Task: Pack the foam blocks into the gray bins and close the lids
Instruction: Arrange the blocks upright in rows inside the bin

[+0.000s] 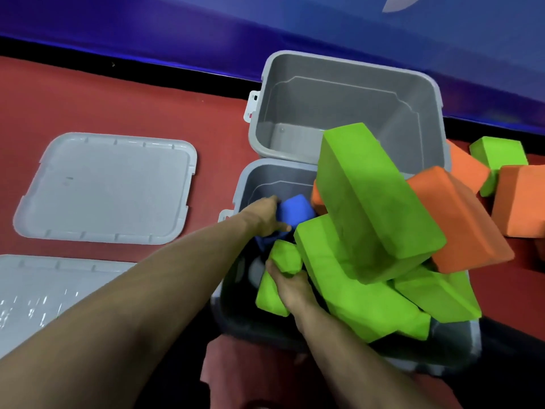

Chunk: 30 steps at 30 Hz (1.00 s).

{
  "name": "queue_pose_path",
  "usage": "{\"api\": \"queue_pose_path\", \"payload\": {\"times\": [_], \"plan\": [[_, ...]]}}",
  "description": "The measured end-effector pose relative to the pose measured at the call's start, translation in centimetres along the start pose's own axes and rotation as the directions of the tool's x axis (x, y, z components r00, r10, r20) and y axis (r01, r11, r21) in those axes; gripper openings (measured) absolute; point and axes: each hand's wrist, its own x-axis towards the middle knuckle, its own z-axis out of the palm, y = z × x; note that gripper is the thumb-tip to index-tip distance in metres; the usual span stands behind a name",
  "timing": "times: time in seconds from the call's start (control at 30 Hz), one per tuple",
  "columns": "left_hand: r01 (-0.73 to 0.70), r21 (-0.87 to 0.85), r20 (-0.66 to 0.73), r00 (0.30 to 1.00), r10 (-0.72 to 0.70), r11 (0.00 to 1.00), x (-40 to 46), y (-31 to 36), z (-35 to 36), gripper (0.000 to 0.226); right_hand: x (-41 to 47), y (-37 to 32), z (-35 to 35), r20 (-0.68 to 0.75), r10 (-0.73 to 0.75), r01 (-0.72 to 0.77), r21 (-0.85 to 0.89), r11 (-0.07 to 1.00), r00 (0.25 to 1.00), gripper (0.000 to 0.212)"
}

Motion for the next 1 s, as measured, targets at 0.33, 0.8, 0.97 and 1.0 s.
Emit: {"api": "queue_pose_path", "payload": {"times": [0.33,0.8,0.97,1.0], "plan": [[-0.039,0.134,0.054,0.998,0.032,0.990,1.9,-0.1,0.1,0.090,1.3,1.6,0.1,-0.120,-0.204,0.212,0.053,0.976,0.972,0.074],[0.027,0.237,-0.032,0.999,-0.020,0.971,1.2,0.2,-1.1,0.084,0.3,2.7,-0.9,-0.034,-0.186,0.184,-0.065,0.981,0.982,0.047],[0.079,0.199,-0.076,0.995,-0.065,0.977,0.5,1.1,-0.8,0.084,0.1,2.6,-1.5,-0.005,-0.196,0.195,-0.055,0.979,0.981,0.025],[0.089,0.197,-0.080,0.994,-0.075,0.976,0.3,1.4,-0.6,0.089,0.1,2.6,-1.6,0.000,-0.193,0.193,-0.058,0.980,0.981,0.024]]}}
